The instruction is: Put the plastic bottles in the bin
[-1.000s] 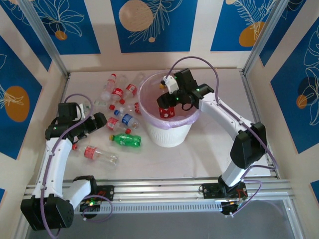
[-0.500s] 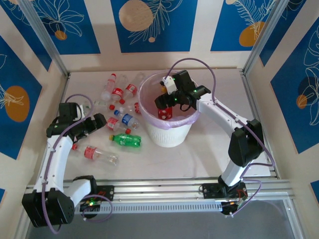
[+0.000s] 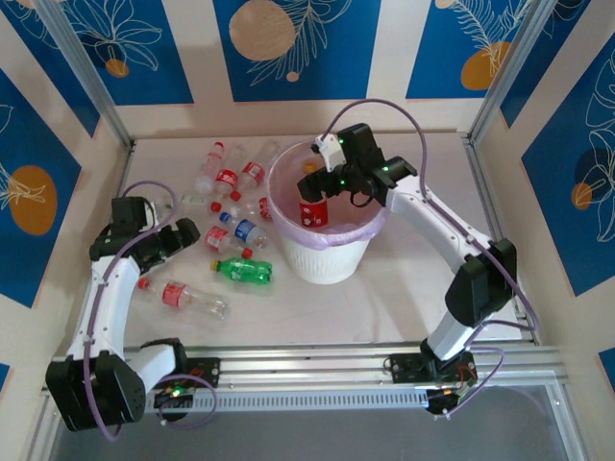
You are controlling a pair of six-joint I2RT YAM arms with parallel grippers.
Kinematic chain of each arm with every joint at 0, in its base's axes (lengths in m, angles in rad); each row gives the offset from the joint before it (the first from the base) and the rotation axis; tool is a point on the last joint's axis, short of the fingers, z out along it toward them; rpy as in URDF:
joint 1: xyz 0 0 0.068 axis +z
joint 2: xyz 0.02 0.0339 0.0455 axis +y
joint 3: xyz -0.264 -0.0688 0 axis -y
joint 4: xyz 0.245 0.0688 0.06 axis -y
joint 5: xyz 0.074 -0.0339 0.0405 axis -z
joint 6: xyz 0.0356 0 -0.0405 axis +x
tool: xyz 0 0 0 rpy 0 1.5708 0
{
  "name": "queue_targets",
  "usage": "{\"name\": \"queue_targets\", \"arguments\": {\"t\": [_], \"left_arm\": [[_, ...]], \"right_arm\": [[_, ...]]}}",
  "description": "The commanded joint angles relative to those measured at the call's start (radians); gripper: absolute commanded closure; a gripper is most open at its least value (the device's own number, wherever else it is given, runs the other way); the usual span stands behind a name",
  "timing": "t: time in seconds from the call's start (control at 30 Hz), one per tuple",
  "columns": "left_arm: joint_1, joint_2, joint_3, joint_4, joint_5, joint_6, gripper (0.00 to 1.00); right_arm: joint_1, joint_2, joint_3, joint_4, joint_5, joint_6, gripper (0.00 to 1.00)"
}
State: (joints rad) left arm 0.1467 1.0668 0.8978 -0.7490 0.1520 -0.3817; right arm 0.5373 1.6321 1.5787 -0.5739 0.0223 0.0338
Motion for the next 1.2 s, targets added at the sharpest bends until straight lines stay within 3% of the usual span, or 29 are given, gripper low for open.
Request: {"name": "queue_targets", "arguments": {"t": [0.0, 0.1, 0.27, 0.5, 0.7, 0.9, 1.17], "left_arm": [[0.014, 0.03, 0.054, -0.034, -0.143, 0.09, 0.0], [0.013, 0.032, 0.071, -0.083, -0.129, 0.08, 0.0], [-0.014, -0.064, -0.017, -0.113, -0.066, -0.084, 0.0], [-0.292, -0.058, -0.153, 0.098, -0.049, -0.468, 0.01], [-0.432, 0.005, -0.188, 0.213, -0.096, -0.76, 0.05], [-0.45, 0.073, -0.234, 0.263, -0.138, -0.953, 0.11], [-0.449, 0.207, -0.252, 0.405, -0.117, -1.013, 0.18]], "right_arm": [[0.004, -0.104, 0.062, -0.043, -0.038, 0.023, 0.15], [-0.008, -0.161, 0.069, -0.05, -0.046, 0.046, 0.15], [-0.049, -0.229, 0.051, -0.056, -0.051, 0.074, 0.15], [-0.09, -0.32, -0.038, -0.063, -0.022, 0.119, 0.15], [-0.113, -0.387, -0.076, -0.093, 0.009, 0.128, 0.15], [-0.126, -0.422, -0.087, -0.118, 0.022, 0.126, 0.15], [-0.141, -0.442, -0.092, -0.136, 0.042, 0.111, 0.15]]}}
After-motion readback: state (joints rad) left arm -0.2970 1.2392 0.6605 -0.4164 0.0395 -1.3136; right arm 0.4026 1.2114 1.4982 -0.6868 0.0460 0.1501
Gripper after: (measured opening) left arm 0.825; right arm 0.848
